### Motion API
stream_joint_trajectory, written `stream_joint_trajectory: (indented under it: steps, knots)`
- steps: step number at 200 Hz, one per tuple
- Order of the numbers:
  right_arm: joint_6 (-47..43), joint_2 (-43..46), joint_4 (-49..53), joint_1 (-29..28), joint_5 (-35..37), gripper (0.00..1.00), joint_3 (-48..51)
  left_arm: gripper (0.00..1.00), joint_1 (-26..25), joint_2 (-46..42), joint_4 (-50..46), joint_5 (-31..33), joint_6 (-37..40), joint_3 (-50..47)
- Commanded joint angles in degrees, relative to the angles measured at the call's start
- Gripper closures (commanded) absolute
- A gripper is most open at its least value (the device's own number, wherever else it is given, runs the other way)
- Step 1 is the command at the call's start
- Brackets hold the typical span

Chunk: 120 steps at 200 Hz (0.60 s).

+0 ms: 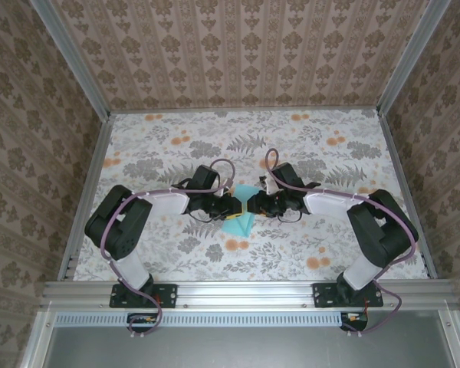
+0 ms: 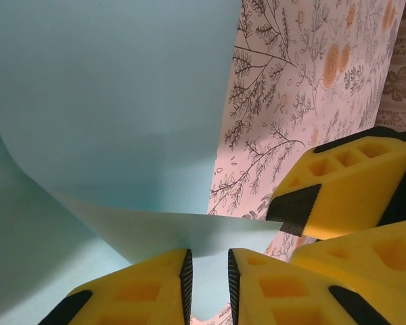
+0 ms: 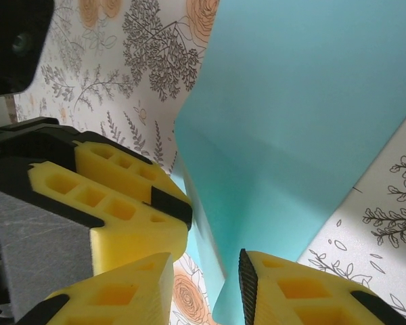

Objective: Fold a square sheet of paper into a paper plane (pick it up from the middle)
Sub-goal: Fold the triangle a second time at the center of the table.

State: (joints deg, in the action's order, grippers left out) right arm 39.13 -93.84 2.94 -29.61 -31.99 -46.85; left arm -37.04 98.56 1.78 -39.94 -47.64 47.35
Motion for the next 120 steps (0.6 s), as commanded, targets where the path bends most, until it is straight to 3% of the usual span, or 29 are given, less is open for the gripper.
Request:
stream_joint_trajectory:
  steps: [1, 32, 60, 120]
  knots:
    - [-0.9, -1.6, 0.0, -0.5, -1.1, 0.67, -1.0, 0.77, 0.2, 0.0, 0.4, 0.4, -0.4, -0.4]
    - [-0.7, -2.2, -1.0, -0.6, -1.7, 0.73, -0.9, 0.78, 0.2, 0.1, 0.5, 0.5, -0.6, -0.4]
    - [-1.3, -2.7, 0.5, -0.6, -1.1, 0.90, -1.6, 0.78, 0.2, 0.0, 1.7, -0.7, -1.4, -0.3]
    - [-4.2, -4.3, 6.4, -0.6, 3.6, 0.94, -3.5, 0.77, 0.1, -1.1, 2.8, -3.3, -1.8, 0.8]
